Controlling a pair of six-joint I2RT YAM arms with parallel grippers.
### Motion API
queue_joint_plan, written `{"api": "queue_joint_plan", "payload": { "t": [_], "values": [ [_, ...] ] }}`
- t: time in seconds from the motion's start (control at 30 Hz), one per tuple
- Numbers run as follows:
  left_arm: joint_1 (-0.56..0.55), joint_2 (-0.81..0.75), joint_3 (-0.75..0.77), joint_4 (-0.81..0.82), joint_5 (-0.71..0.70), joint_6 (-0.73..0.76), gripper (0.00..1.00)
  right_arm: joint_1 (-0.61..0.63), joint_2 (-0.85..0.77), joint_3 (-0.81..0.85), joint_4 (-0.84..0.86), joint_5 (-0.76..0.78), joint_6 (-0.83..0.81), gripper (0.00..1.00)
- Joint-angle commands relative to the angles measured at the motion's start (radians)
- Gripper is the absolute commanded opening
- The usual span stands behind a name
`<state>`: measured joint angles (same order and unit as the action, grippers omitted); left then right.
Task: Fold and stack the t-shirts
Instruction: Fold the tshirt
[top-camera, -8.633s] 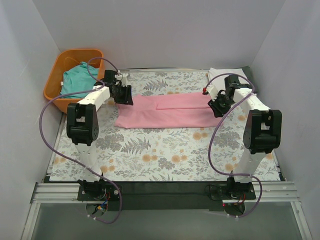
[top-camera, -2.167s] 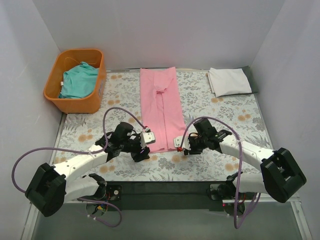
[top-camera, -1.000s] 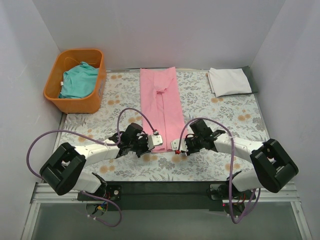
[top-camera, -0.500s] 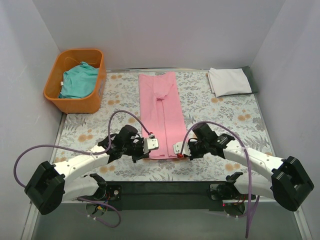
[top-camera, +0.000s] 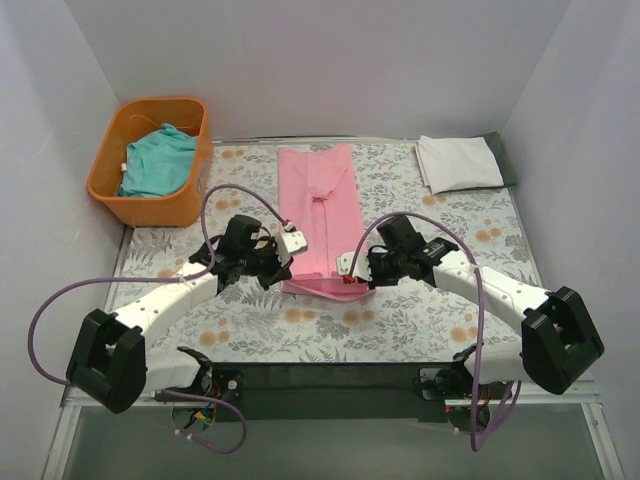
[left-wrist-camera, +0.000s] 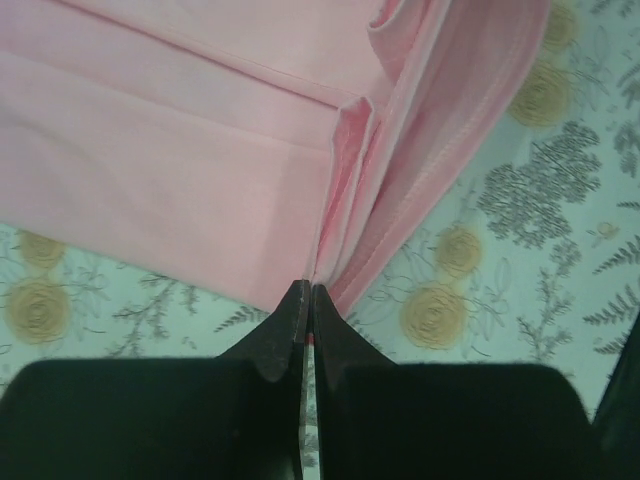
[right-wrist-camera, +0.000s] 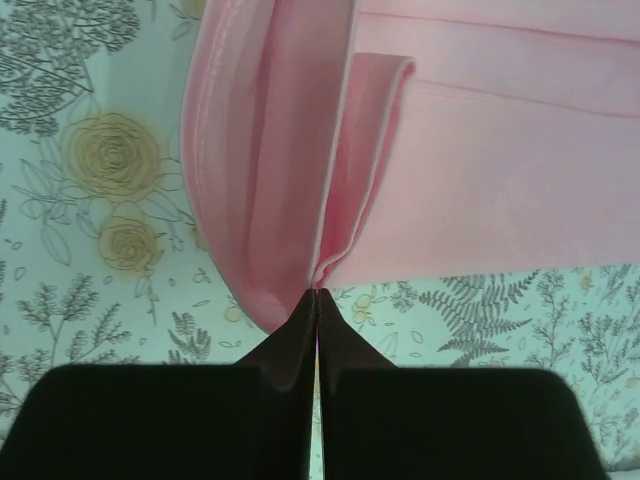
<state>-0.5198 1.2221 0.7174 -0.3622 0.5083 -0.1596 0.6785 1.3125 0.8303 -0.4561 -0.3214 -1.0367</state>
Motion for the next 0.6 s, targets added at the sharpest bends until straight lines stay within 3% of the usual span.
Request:
{"api": "queue_joint_plan", "payload": {
  "t": [0.0,0.57],
  "values": [
    [0.067,0.066,0.094,0.016,0.041,0.064,0.00,-0.042,0.052,0.097,-0.006,-0.019,-0.078,0.01],
    [0.237,0.530,0.508,0.097,0.056,0.124,0.00,-0.197,0.465,0.515,-0.009,-0.090,-0.229,0.01]
  ]
}}
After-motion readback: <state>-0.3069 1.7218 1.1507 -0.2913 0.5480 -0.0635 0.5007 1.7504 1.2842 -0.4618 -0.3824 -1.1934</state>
